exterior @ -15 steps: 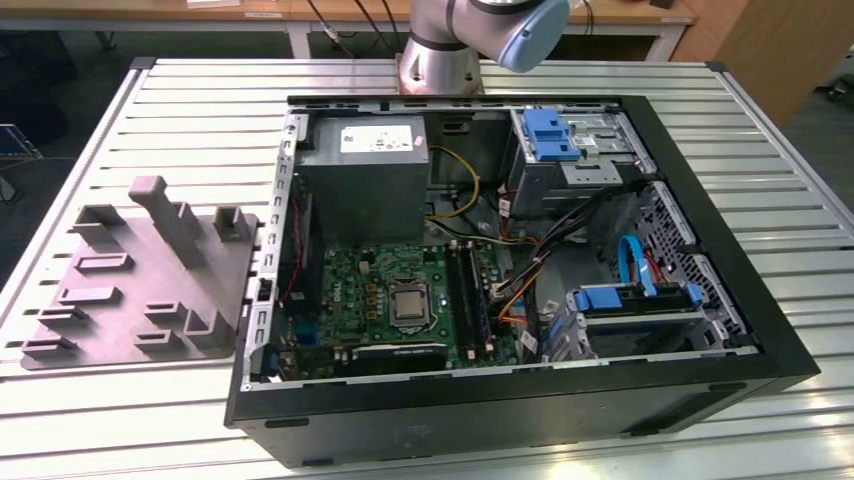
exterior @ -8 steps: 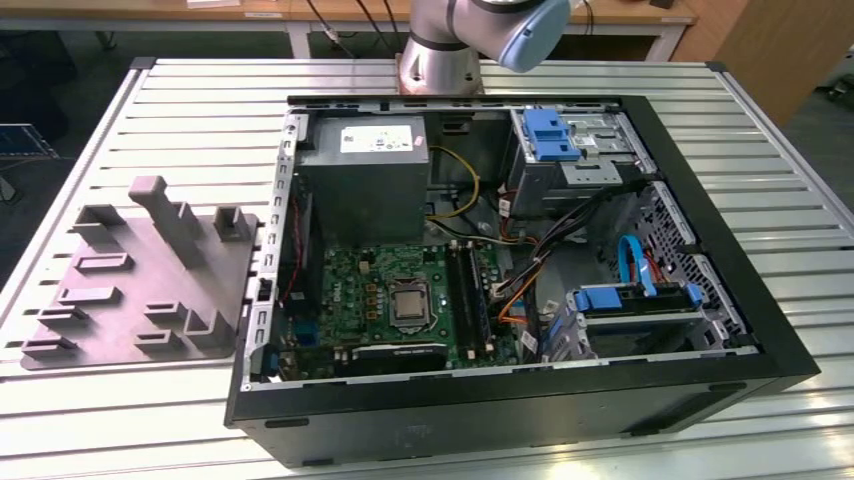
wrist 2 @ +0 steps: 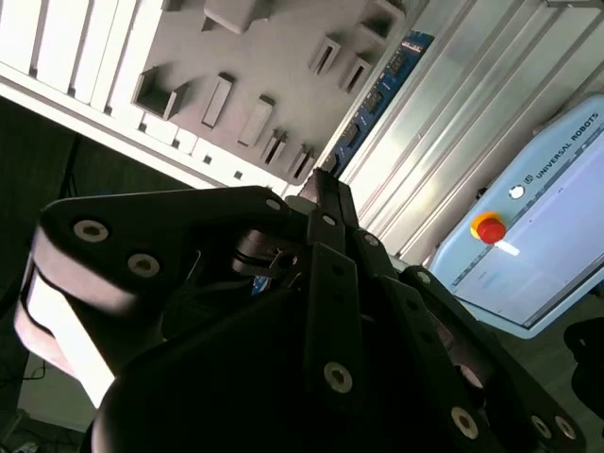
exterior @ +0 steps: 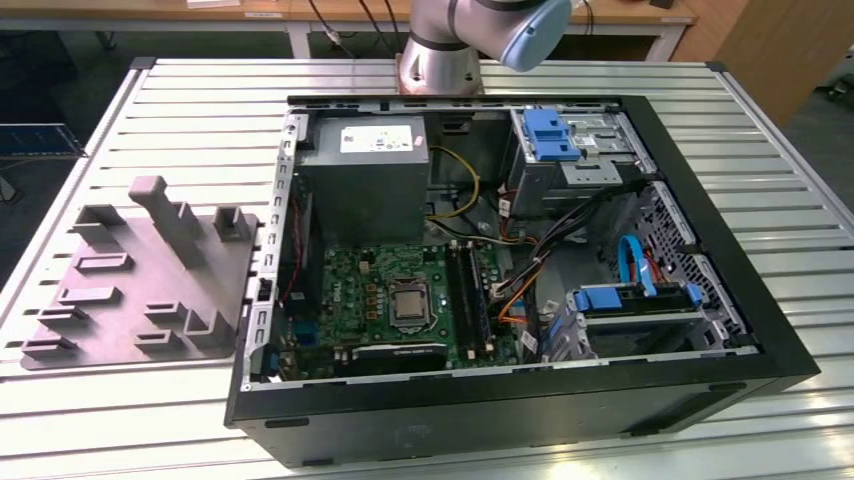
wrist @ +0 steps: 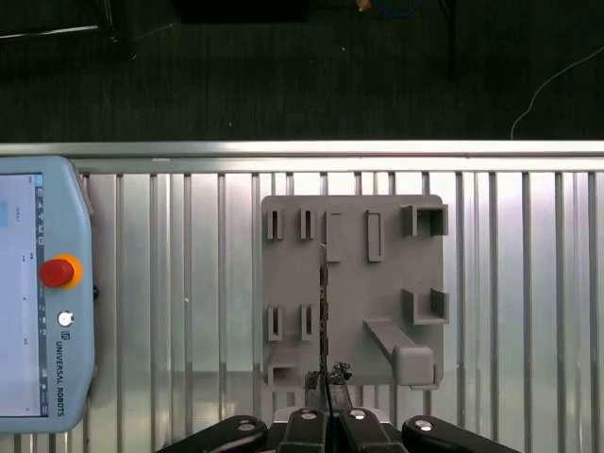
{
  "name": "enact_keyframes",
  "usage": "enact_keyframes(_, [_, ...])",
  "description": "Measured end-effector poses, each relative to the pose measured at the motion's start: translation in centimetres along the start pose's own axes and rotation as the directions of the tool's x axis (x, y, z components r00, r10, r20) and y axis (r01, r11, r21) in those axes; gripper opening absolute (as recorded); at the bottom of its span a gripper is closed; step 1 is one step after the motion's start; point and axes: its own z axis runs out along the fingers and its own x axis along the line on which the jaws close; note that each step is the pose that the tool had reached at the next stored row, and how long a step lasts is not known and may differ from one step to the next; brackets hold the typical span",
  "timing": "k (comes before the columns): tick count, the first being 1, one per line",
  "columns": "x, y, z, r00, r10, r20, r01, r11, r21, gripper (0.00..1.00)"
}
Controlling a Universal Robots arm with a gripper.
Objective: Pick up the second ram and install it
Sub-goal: 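Pick up the second ram and move it above second insertion slot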
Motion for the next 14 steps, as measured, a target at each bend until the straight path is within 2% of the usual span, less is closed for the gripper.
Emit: enact_keyframes(14, [-0.08, -3.44, 0.00, 1.0000, 0.000, 0.0000, 0.000, 1.0000, -0.0001, 0.11])
